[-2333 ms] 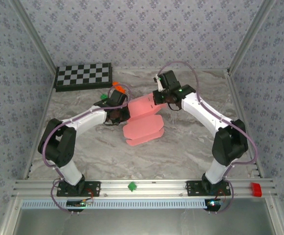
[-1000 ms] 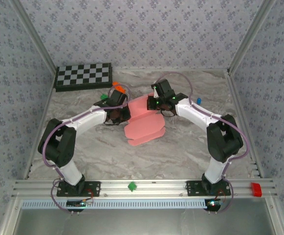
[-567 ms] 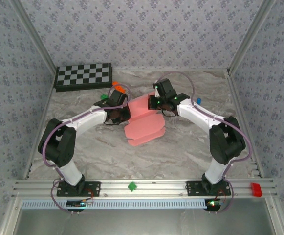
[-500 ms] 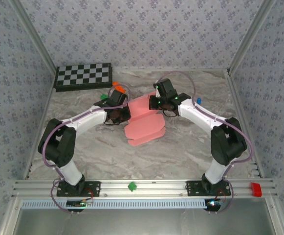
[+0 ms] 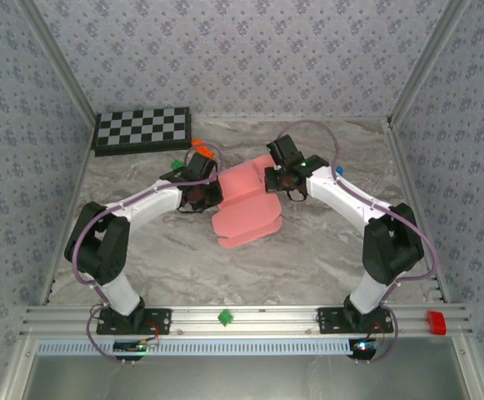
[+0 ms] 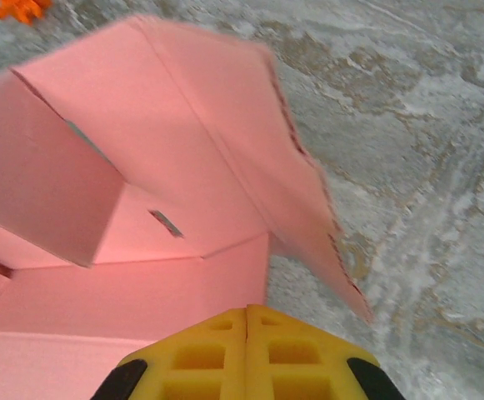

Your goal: Fold the paper box

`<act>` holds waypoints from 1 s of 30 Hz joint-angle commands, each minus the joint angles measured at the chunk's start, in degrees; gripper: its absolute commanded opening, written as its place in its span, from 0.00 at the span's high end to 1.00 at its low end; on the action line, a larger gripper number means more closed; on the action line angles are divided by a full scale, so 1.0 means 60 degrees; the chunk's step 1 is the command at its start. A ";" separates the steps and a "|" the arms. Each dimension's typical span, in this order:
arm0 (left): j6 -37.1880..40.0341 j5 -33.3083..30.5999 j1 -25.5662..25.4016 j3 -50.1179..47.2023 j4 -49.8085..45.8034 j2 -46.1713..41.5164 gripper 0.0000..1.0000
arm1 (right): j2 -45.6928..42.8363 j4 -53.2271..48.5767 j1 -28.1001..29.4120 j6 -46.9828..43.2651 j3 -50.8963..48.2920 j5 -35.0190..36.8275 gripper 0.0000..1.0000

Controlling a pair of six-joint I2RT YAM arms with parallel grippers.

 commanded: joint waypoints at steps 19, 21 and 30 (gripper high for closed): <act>0.0134 0.0267 0.0043 0.0362 0.0099 -0.0103 1.00 | 0.0247 0.0186 -0.0059 0.0117 0.0050 -0.0404 1.00; 0.0146 0.0280 0.0053 0.0363 0.0103 -0.0082 1.00 | 0.0257 0.0337 -0.0065 0.0165 0.0015 -0.0620 1.00; 0.0141 0.0339 0.0048 0.0407 0.0147 -0.0030 1.00 | 0.0221 0.0818 -0.0089 0.0177 -0.0110 -0.1135 1.00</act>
